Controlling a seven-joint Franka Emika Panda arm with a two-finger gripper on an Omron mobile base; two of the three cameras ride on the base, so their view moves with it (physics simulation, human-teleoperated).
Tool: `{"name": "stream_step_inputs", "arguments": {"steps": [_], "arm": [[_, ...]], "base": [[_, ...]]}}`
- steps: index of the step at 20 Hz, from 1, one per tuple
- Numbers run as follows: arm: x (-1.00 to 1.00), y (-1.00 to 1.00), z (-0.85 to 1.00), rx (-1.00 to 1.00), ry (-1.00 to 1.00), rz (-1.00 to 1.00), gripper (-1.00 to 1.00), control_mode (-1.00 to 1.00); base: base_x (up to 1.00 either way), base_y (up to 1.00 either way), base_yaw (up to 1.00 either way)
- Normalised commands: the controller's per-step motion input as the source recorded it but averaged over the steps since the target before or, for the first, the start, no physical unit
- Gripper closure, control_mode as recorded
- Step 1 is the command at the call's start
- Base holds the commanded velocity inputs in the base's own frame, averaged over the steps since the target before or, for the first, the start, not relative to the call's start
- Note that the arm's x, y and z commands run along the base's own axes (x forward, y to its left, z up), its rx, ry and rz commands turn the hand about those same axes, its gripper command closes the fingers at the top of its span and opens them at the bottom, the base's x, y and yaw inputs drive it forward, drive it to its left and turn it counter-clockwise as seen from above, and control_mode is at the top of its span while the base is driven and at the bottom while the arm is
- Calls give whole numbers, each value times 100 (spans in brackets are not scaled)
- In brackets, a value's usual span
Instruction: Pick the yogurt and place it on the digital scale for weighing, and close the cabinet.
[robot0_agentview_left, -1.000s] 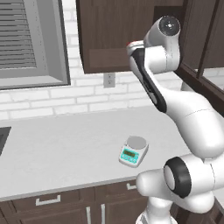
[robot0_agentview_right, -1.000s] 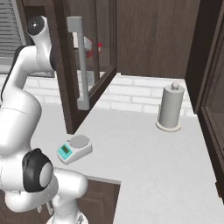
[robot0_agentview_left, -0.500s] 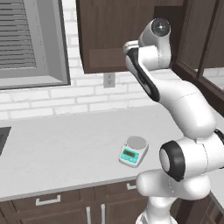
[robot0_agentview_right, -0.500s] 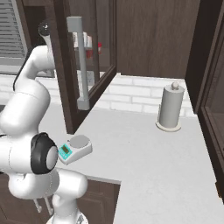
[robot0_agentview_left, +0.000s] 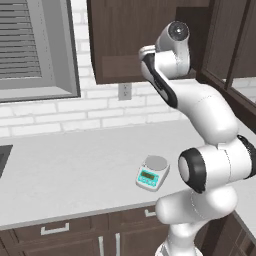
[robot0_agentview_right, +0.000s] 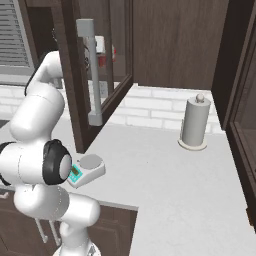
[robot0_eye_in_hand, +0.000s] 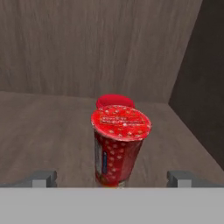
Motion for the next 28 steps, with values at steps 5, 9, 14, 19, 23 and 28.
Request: {"name": "stream_step_inputs", "arguments": {"steps": [5, 9, 14, 19, 23, 28], "arm": [[34, 0, -2, 0, 0, 0, -100, -100], [29, 0, -6, 0, 0, 0, -100, -100], [20, -5, -6, 0, 0, 0, -100, -100], [12, -6, -4, 0, 0, 0, 100, -100], [14, -2, -3, 0, 0, 0, 100, -100], [4, -3, -1, 0, -1, 0, 100, -100]], "base": [[0, 0, 0], [0, 0, 0], [0, 0, 0], [0, 0, 0], [0, 0, 0], [0, 0, 0]]}}
